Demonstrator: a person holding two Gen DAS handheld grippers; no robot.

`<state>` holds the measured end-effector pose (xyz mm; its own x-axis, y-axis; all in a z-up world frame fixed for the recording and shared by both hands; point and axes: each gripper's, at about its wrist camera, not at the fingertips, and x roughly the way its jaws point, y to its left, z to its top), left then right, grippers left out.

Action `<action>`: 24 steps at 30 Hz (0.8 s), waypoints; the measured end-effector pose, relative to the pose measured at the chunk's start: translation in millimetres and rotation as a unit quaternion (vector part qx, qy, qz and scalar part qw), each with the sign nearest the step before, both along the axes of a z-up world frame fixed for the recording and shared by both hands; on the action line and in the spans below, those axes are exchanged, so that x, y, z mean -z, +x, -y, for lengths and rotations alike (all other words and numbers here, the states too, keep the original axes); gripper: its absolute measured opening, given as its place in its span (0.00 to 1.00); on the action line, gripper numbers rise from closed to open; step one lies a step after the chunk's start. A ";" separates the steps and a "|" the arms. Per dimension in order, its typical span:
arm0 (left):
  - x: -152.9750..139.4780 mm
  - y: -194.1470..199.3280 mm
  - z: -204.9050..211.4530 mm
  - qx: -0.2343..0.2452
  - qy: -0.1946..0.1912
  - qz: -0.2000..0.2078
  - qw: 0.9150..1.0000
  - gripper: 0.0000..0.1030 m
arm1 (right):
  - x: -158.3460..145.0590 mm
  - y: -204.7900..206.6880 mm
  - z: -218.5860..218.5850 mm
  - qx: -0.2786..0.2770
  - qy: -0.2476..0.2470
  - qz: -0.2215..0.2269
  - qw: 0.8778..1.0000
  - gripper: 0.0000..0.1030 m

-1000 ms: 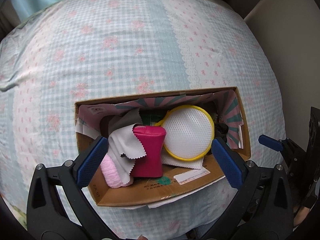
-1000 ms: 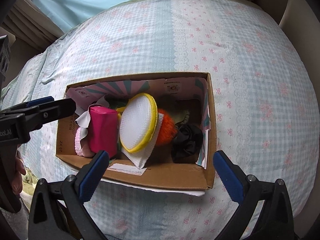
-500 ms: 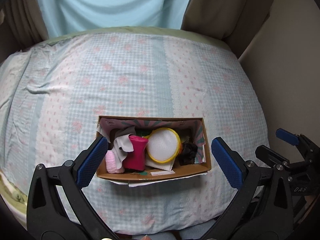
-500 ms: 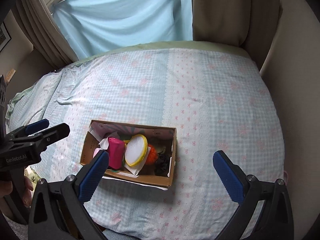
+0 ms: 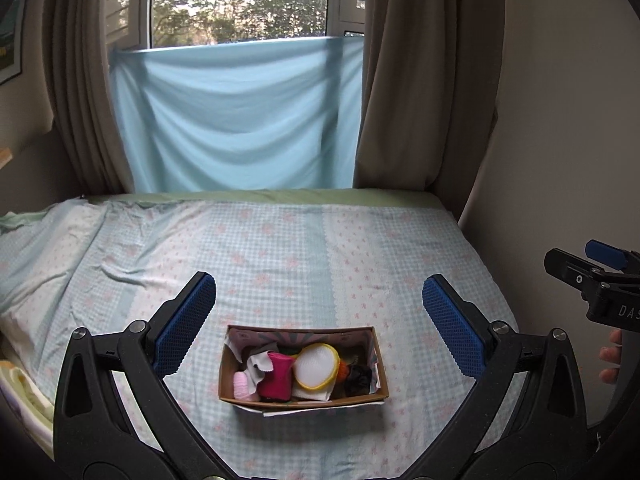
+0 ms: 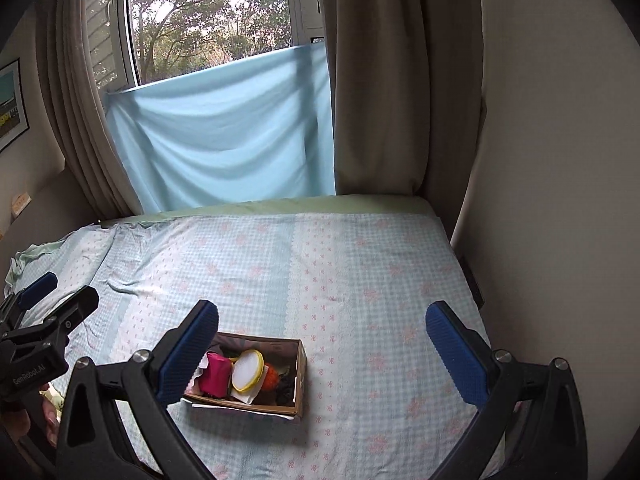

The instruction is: Organize soft objects

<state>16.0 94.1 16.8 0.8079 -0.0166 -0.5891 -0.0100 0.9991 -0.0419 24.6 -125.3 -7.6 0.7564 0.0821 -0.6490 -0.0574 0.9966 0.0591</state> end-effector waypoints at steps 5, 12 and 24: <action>-3.6 -10.0 5.7 0.002 -0.007 0.007 1.000 1.00 | -2.0 -8.3 0.0 0.002 -0.005 0.013 1.000 1.00; -3.4 -14.0 11.1 0.007 -0.004 0.009 1.000 1.00 | -0.8 -10.8 2.6 0.004 -0.008 0.017 1.000 1.00; -0.9 -13.4 8.9 0.002 -0.002 0.009 1.000 1.00 | 0.0 -11.2 2.7 0.004 -0.011 0.018 1.000 1.00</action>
<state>2.6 85.3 17.7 0.8183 -0.0228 -0.5743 -0.0050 0.9989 -0.0469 13.4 -128.1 -7.6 0.7802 0.0630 -0.6223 -0.0521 0.9980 0.0358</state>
